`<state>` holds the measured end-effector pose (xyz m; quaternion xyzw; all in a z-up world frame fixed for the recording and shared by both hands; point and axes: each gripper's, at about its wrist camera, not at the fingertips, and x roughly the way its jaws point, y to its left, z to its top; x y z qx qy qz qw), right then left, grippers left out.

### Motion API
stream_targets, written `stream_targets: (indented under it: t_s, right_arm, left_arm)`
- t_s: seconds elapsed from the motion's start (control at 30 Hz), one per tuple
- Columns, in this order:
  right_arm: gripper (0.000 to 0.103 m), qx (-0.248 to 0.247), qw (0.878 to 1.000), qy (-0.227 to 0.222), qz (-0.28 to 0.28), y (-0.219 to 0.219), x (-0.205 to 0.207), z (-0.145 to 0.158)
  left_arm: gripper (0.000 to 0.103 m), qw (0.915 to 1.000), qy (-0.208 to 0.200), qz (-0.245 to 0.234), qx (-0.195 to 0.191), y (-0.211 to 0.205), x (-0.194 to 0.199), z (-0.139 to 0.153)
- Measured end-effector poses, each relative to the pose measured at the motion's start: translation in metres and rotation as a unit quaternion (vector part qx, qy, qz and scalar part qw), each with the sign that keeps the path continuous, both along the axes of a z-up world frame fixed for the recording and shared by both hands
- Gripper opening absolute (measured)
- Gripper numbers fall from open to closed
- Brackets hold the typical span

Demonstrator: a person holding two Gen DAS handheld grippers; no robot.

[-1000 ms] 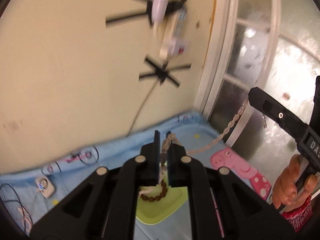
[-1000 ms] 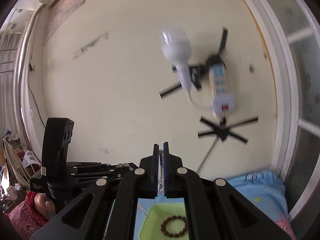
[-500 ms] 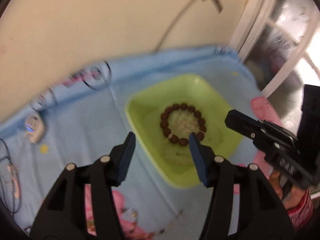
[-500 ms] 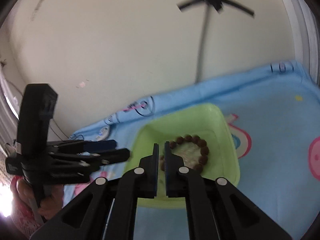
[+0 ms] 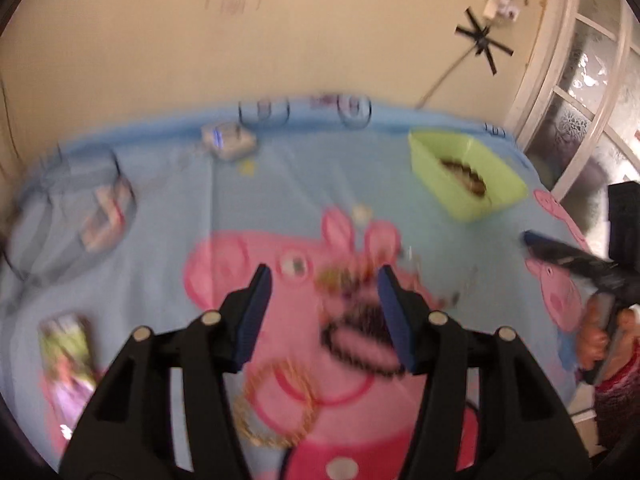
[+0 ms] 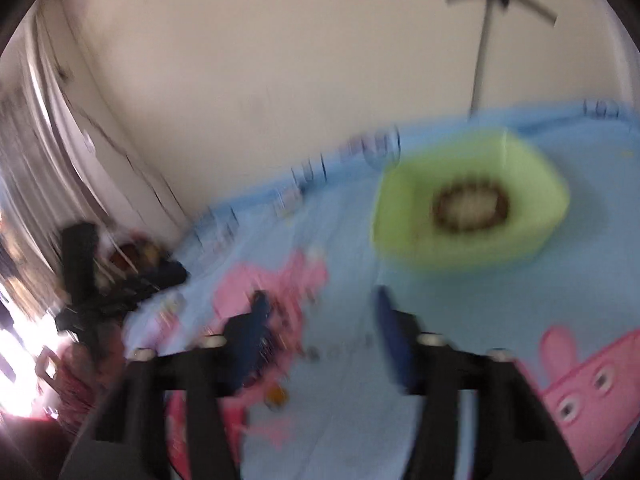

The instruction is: Organize jewelry

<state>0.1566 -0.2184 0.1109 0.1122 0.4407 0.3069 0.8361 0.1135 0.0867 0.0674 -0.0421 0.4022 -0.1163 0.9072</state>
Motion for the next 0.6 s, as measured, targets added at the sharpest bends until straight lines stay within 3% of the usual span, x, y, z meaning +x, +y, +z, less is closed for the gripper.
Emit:
stream_targets:
  t_s: [0.07,0.13,0.23,0.3,0.43,0.6]
  right_arm:
    - [0.003,-0.056,0.998,-0.007,0.036,0.030,-0.007,-0.016]
    - [0.003,-0.111,0.992,-0.025,0.062,0.052,-0.011,-0.025]
    - [0.003,-0.144,0.985,-0.033,0.091,0.071,-0.014,-0.036]
    - [0.003,-0.168,0.980,-0.042,0.093,0.074,-0.010,-0.042]
    - [0.000,-0.176,0.982,-0.025,0.059,0.048,0.003,-0.044]
    - [0.000,-0.137,0.990,0.004,-0.010,-0.022,-0.002,-0.045]
  left_arm:
    - [0.044,0.9998,0.015,-0.010,-0.006,-0.005,0.001,-0.014]
    - [0.044,0.9992,0.010,-0.037,-0.003,-0.020,0.000,-0.023]
    - [0.044,0.9980,0.019,-0.059,0.008,-0.038,0.005,-0.035]
    - [0.041,0.9967,0.046,-0.064,0.015,-0.043,0.009,-0.054]
    - [0.039,0.9972,0.042,-0.056,0.026,-0.028,0.000,-0.058]
    - [0.039,0.9984,0.049,-0.026,0.011,0.006,-0.016,-0.058]
